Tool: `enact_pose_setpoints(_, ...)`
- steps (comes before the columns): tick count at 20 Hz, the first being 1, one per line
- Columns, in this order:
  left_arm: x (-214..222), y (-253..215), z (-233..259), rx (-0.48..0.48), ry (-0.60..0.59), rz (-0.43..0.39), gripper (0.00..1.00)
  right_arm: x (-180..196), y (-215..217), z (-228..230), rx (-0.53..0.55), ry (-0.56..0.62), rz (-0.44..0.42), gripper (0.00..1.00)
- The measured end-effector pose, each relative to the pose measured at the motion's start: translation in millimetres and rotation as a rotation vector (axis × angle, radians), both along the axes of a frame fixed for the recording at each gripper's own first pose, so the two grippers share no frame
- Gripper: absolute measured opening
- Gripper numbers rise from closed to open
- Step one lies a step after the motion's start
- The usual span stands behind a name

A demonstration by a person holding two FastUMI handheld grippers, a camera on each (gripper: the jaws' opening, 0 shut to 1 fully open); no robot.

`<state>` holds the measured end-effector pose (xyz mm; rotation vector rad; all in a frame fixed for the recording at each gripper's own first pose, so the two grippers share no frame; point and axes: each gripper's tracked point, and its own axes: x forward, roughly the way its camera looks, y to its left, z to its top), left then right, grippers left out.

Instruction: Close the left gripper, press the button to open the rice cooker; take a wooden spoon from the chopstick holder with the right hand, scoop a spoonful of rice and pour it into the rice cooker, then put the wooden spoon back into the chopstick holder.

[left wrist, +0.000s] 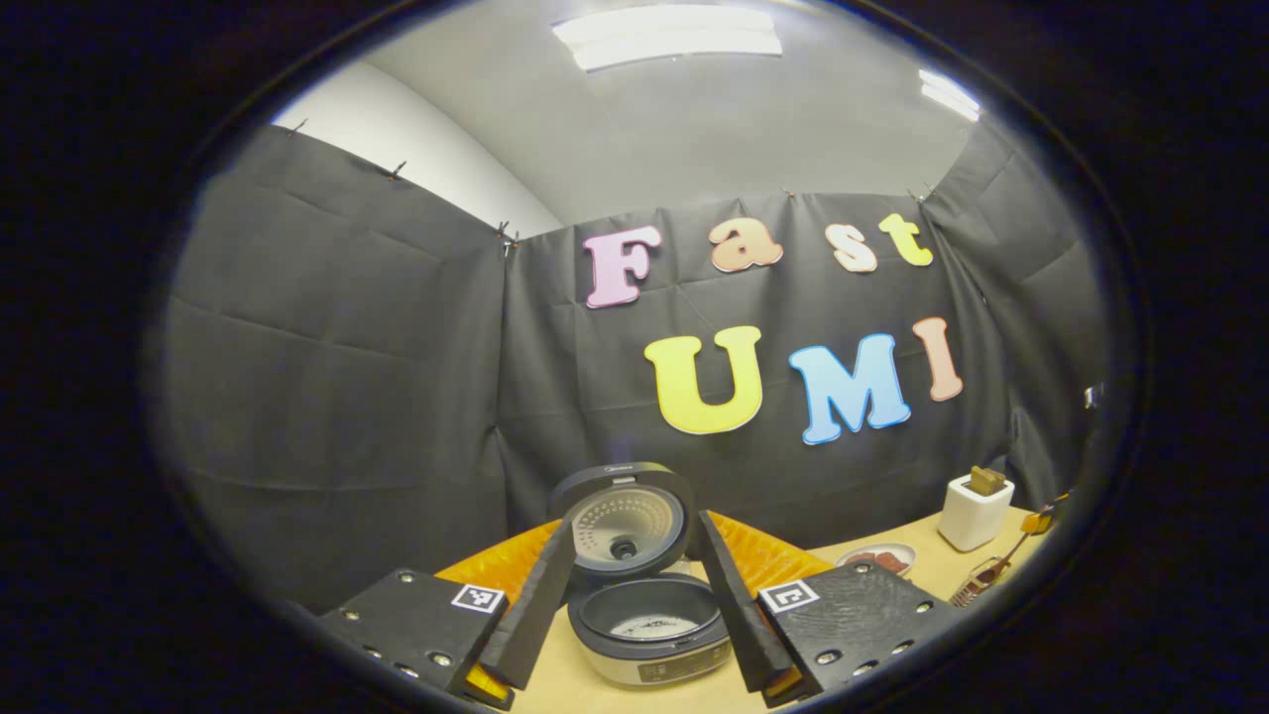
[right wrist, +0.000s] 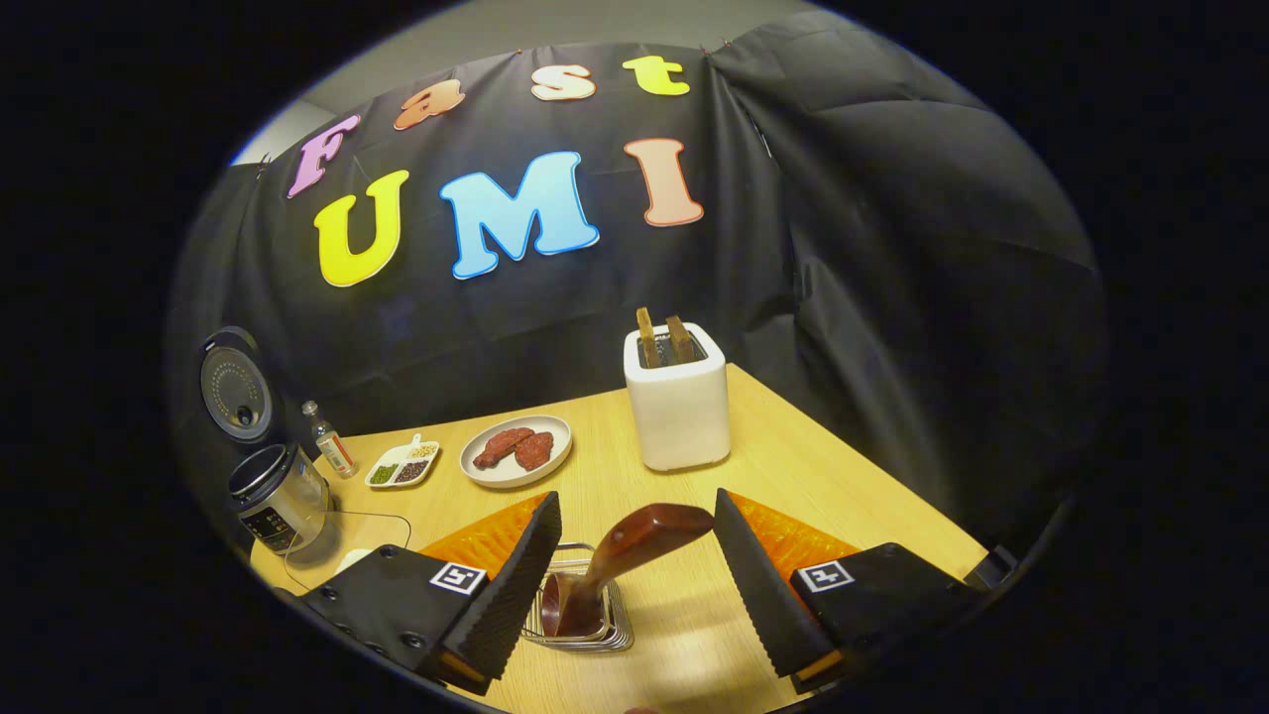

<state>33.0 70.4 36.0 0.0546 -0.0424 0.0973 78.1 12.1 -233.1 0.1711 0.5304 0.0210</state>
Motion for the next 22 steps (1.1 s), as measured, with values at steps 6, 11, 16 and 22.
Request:
enact_pose_setpoints(6,-11,12,-7,0.01,0.026,0.023,0.77,-7,17,-26,0.138,0.111,-0.01,0.75)
enact_pose_setpoints(11,-12,19,-12,0.005,0.03,0.025,0.77,-10,30,-22,0.171,0.12,0.008,0.2)
enact_pose_setpoints(16,-4,24,-17,-0.02,0.032,0.013,0.77,-9,41,-5,0.066,0.096,0.052,0.11)
enact_pose_setpoints(22,6,40,-34,-0.041,0.047,0.009,0.77,-3,56,50,-0.102,-0.032,0.118,0.11)
